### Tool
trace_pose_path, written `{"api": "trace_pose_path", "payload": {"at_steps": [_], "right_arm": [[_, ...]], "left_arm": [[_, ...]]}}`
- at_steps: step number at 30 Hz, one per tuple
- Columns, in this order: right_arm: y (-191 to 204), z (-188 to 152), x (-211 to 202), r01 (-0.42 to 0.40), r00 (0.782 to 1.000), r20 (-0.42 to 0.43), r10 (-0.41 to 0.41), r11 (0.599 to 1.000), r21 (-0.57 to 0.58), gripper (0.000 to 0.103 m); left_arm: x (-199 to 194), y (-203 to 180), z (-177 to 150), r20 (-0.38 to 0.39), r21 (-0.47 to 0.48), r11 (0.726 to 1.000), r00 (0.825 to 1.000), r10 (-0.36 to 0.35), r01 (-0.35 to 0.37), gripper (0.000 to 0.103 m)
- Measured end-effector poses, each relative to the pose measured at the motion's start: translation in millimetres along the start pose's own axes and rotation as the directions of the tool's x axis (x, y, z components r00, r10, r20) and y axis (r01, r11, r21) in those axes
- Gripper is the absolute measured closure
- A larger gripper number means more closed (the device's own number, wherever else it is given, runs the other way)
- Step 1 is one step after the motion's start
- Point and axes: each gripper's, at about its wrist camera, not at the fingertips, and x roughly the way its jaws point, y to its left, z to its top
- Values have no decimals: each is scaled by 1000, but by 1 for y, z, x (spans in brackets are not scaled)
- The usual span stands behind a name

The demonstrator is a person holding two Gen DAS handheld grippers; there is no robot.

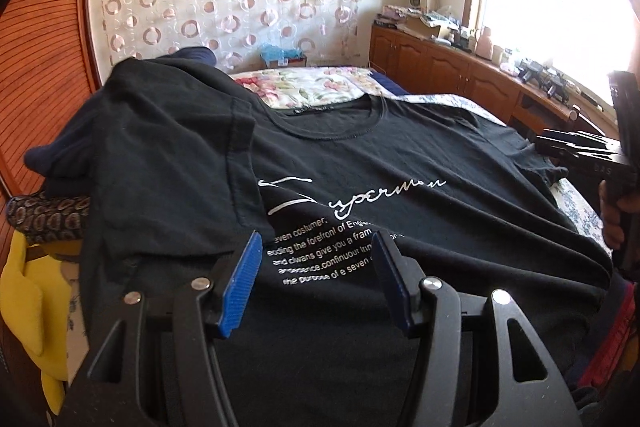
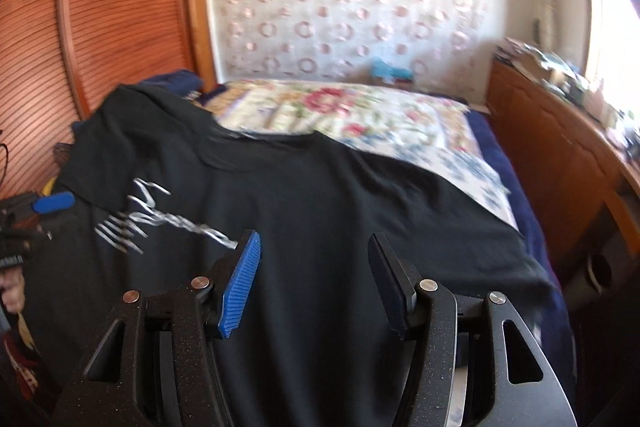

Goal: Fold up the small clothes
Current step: 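Open both tools and release the folded side, then grasp the other side edge and sleeve with the right tool, fold toward the print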

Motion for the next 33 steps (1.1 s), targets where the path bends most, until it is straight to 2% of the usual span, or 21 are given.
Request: {"api": "trace_pose_path", "payload": {"at_steps": [7,11,14,19,22,30,33], "right_arm": [[-75,-29,-5,148,987,-70,-144,987,59,46],[-114,-41,2,194,975,-132,-181,976,93,46],[-137,-45,7,204,969,-166,-181,970,134,46],[-157,-46,10,177,971,-194,-141,967,184,46],[-166,-44,15,163,971,-207,-120,965,205,46],[-188,-36,33,130,969,-239,-59,947,293,46],[-191,-33,37,119,969,-241,-46,947,299,48]], "left_arm": [[34,-14,2,-96,66,998,995,5,2,46],[46,-24,-5,-151,114,993,988,20,-3,46],[49,-27,-5,-170,128,992,985,22,0,46],[51,-27,-3,-177,130,991,984,0,23,44],[53,-20,-1,-187,100,994,982,-26,45,42],[55,-20,-1,-198,93,994,980,-35,54,25],[56,-23,-1,-198,102,993,980,-30,51,25]]}}
